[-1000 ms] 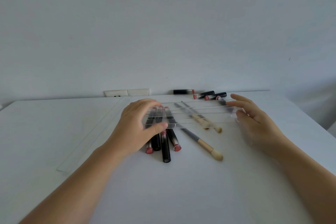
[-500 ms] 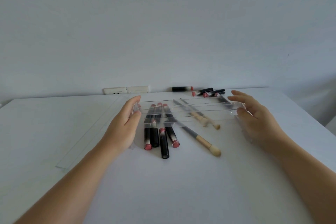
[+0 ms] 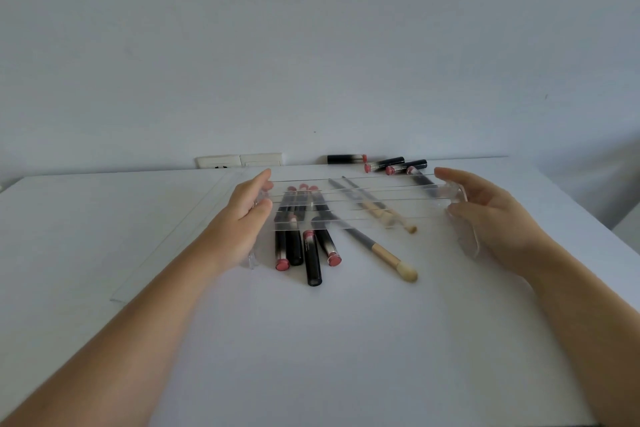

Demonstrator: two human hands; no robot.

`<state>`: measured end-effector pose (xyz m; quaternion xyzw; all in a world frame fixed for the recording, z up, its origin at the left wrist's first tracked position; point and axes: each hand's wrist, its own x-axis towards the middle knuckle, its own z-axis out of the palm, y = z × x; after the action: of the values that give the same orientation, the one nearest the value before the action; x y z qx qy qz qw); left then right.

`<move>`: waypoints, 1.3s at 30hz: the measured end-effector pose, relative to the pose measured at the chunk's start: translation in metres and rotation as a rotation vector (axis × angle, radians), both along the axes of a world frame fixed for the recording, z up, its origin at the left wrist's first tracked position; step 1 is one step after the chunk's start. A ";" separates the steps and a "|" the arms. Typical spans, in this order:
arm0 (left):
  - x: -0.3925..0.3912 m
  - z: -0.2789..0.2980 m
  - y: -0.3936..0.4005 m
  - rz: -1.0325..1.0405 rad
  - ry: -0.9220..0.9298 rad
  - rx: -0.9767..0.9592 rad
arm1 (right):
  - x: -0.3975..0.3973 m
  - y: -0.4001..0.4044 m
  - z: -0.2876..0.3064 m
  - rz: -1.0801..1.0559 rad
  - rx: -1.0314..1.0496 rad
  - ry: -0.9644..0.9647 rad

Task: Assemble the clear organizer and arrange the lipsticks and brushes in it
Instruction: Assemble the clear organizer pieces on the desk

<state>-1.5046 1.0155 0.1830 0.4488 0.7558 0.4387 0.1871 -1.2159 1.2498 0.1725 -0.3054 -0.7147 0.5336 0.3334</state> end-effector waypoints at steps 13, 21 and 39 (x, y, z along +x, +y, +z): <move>-0.008 -0.001 -0.005 0.046 -0.122 0.003 | -0.002 -0.011 0.002 -0.113 0.081 0.006; -0.014 0.000 -0.011 -0.007 -0.062 -0.014 | 0.001 -0.013 0.006 -0.004 0.087 -0.069; -0.042 0.024 -0.020 0.498 0.506 -0.703 | 0.001 -0.012 0.006 0.003 0.122 -0.143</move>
<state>-1.5468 0.9959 0.2071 0.2566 0.9639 0.0661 0.0275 -1.2151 1.2374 0.1788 -0.3207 -0.7683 0.4663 0.2990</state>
